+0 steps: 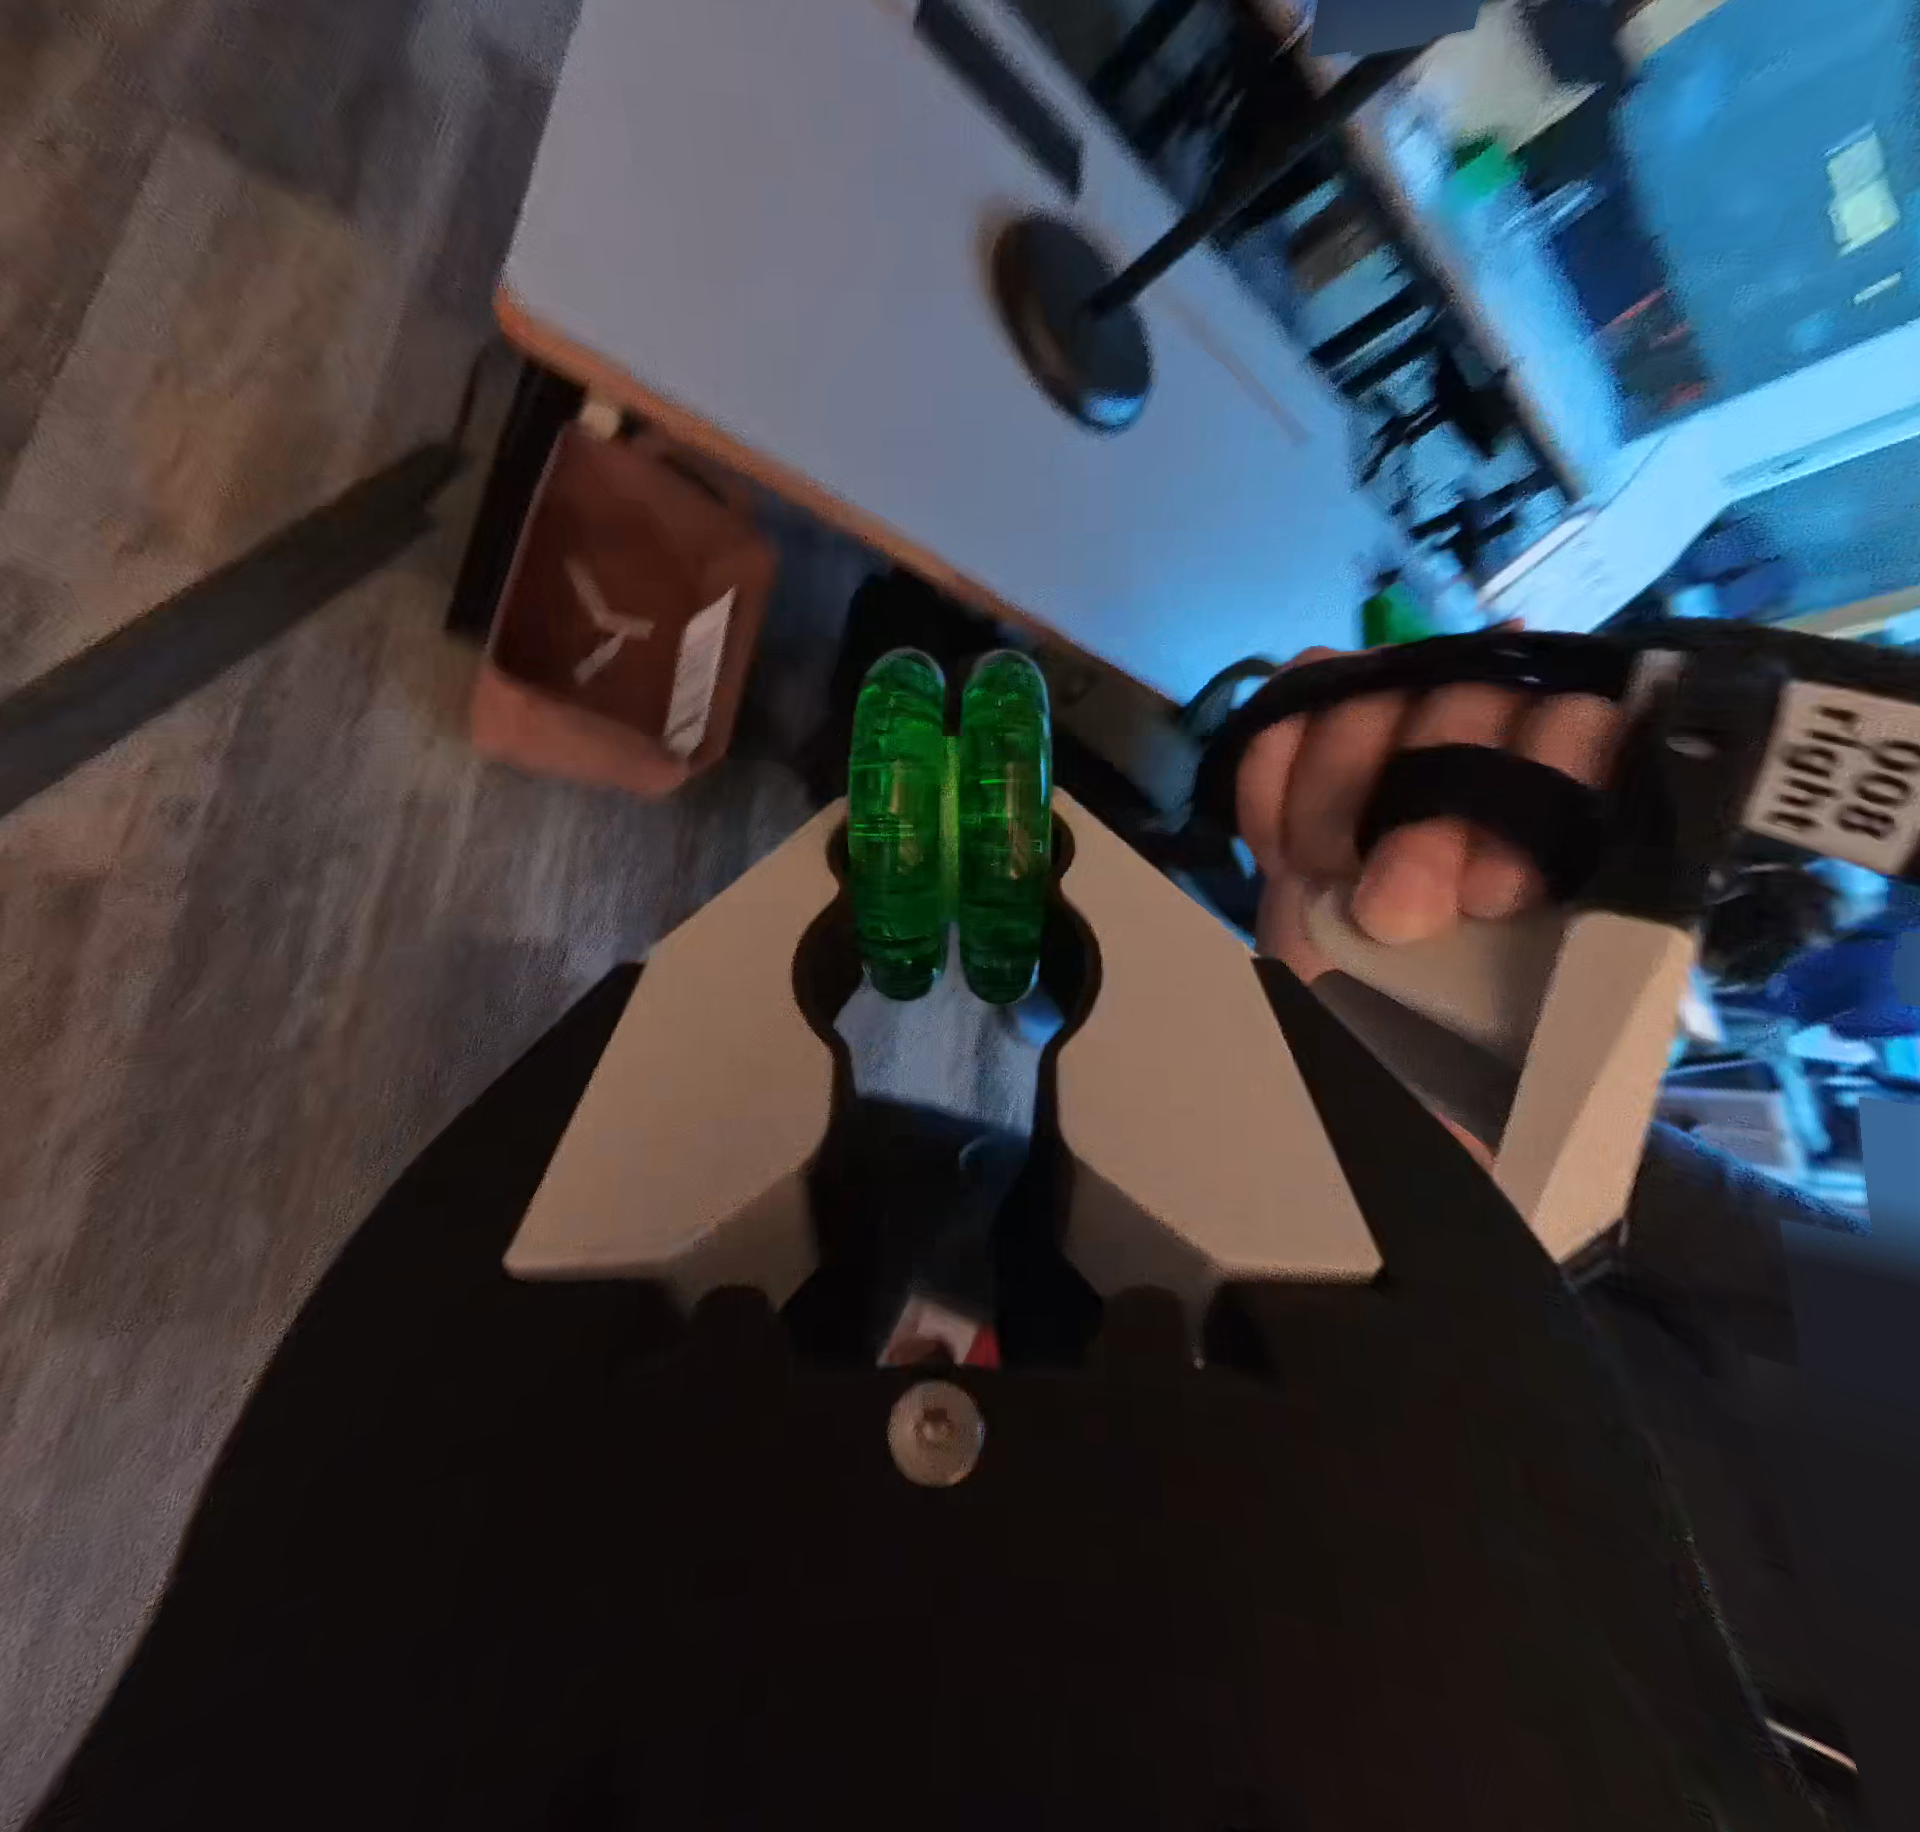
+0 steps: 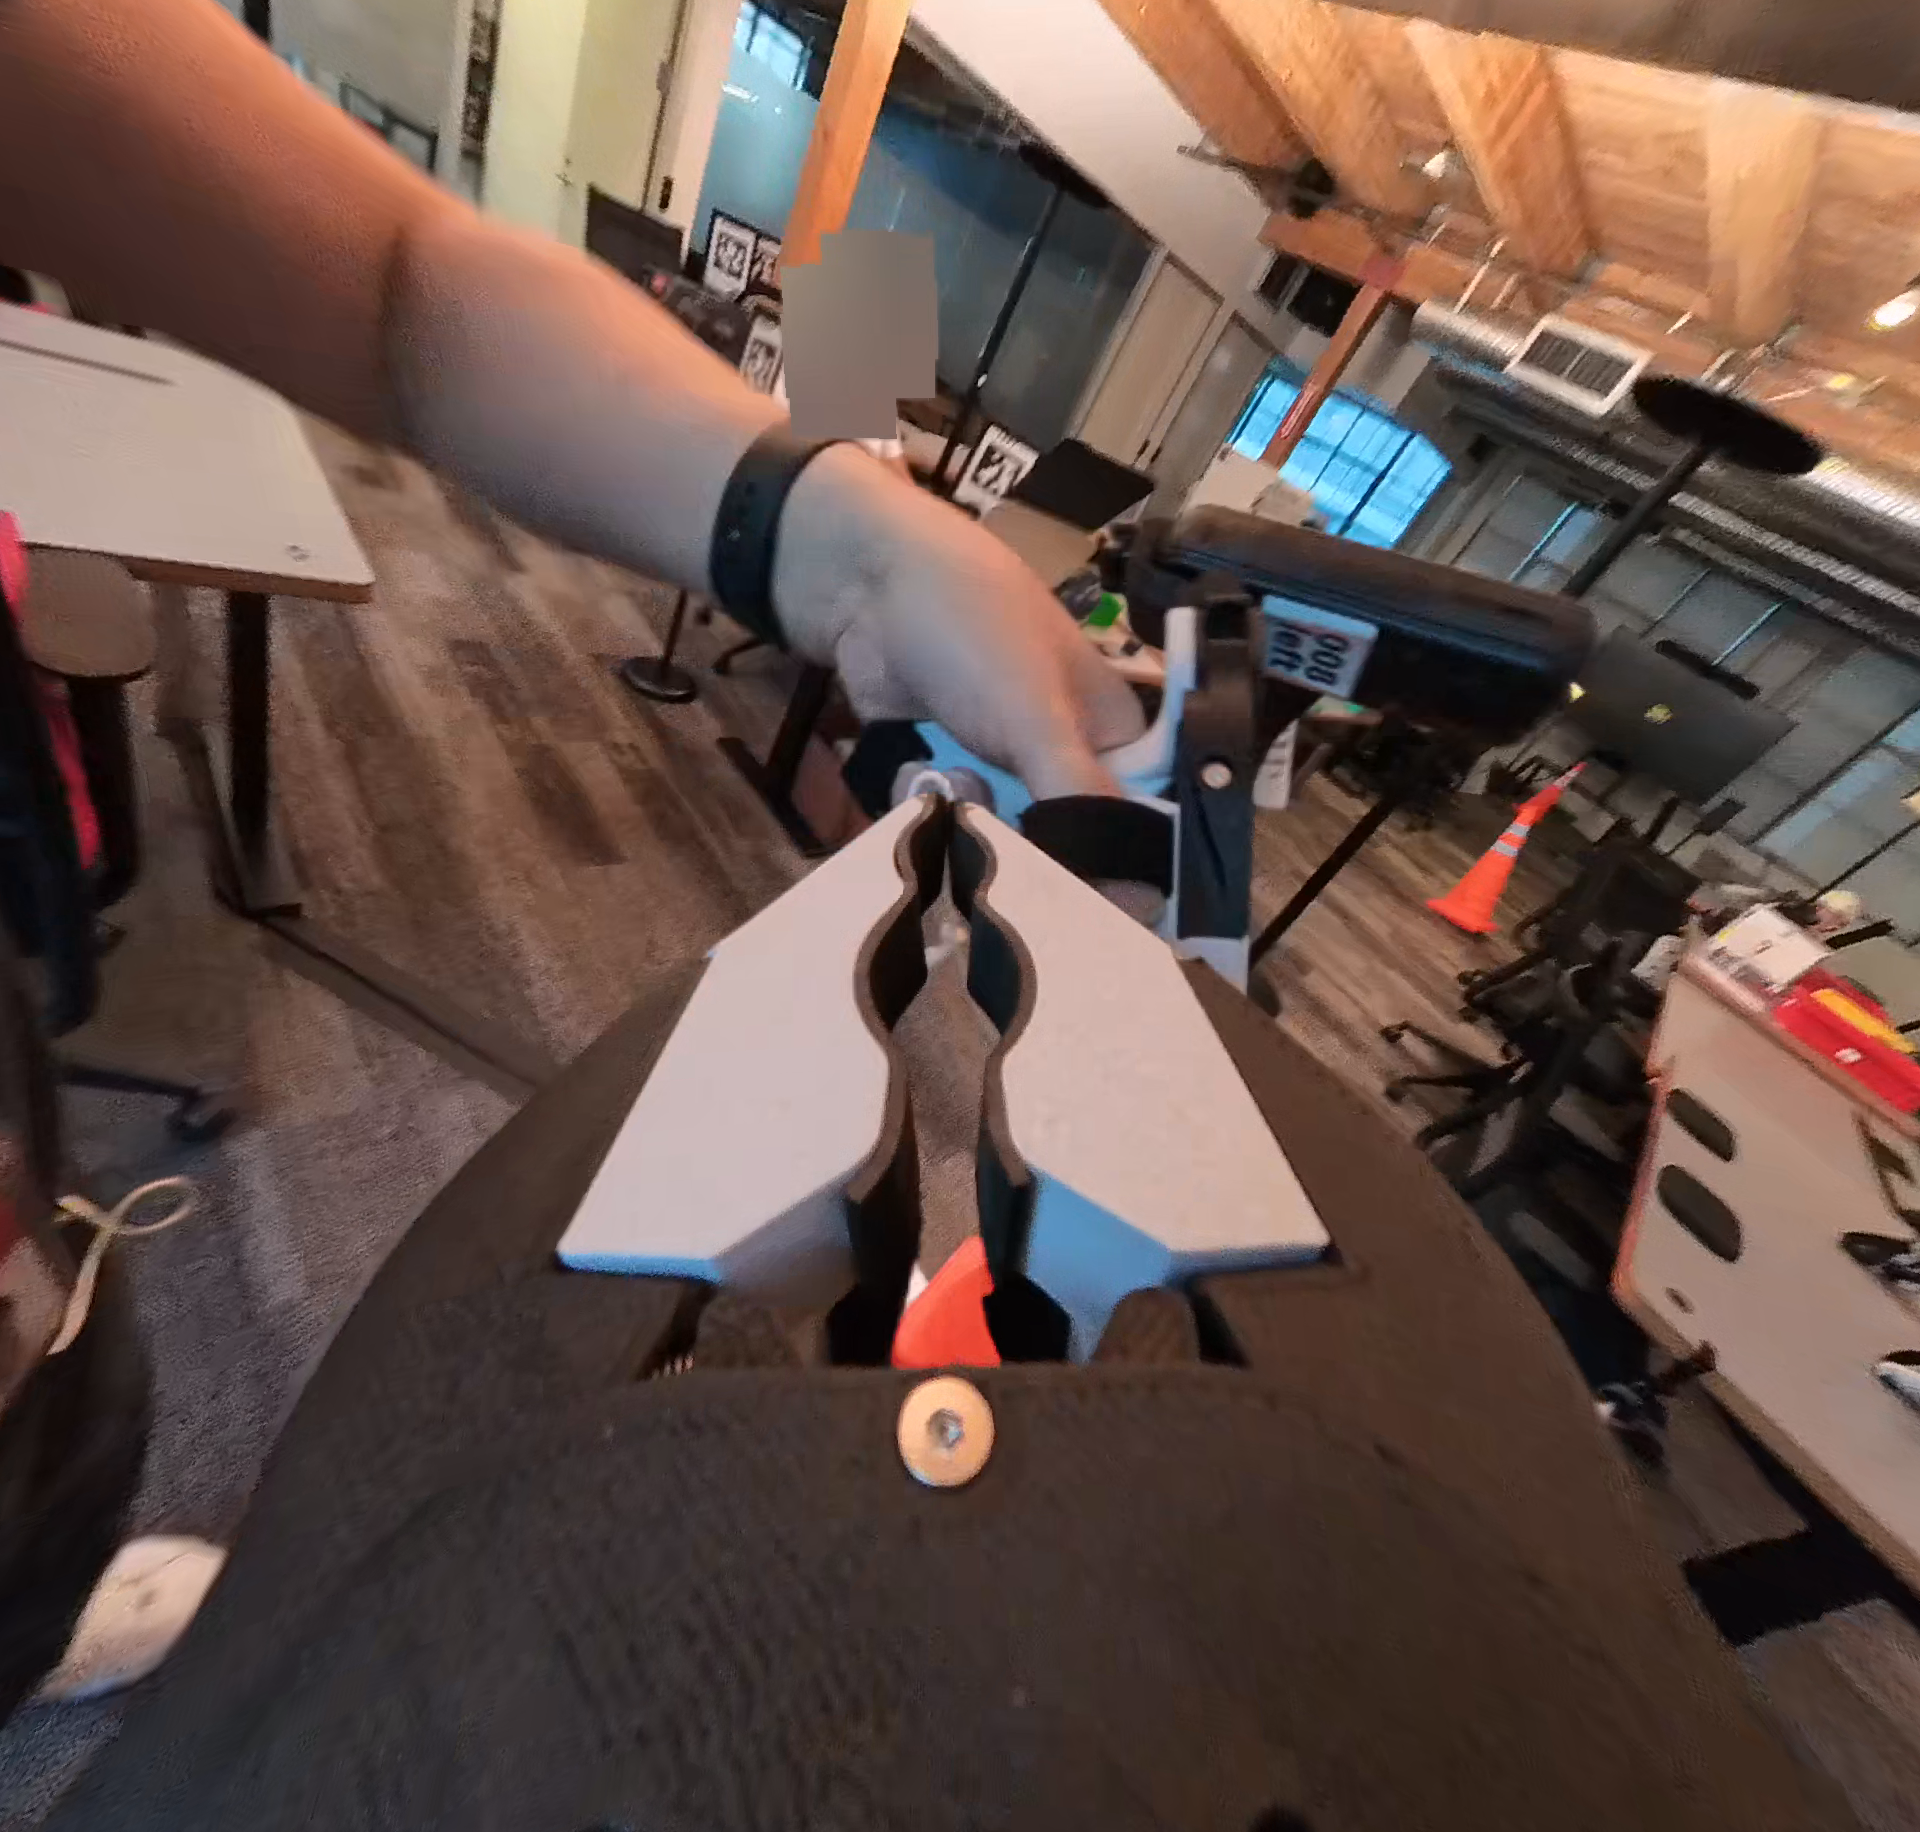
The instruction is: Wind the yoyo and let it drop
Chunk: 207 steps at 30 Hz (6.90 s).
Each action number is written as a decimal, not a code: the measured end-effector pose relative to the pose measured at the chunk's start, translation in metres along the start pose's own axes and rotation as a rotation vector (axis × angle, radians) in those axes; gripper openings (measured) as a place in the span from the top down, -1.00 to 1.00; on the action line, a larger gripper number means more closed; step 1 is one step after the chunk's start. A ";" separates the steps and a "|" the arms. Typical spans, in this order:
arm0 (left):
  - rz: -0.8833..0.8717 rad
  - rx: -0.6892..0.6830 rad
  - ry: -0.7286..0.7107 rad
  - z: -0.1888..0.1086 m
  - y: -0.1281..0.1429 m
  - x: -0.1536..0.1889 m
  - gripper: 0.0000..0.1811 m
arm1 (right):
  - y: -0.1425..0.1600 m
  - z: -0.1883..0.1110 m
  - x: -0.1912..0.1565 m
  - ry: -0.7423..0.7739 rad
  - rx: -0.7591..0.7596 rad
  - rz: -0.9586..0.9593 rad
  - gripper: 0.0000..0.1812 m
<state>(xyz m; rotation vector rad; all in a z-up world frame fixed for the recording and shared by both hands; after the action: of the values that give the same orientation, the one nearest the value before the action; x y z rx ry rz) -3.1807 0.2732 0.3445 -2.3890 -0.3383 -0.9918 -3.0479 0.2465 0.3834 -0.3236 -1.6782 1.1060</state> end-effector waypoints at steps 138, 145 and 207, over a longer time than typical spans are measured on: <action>-0.023 0.245 -0.504 -0.187 -0.122 0.049 0.19 | -0.144 0.040 0.015 0.265 0.017 -0.385 1.00; -0.026 0.251 -0.456 -0.185 -0.118 0.024 0.21 | -0.142 0.046 0.009 0.259 0.011 -0.399 1.00; 1.273 -0.266 1.028 0.183 0.327 0.266 0.23 | -0.401 -0.281 -0.459 1.850 -0.360 0.030 1.00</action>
<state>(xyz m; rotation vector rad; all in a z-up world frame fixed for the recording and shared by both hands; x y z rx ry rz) -2.7529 0.1114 0.3037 -1.3838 1.5097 -1.3481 -2.4984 -0.1359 0.4259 -1.1357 -0.1379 0.1327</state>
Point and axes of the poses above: each gripper's, where its closed fingertips meet, z out along the fingers, y out of its underside, x = y × z across the jaws, the point moved 7 cm from there along -z, back along the fingers, and after that the axes turned 12 degrees about -z, right-handed, at the moved point
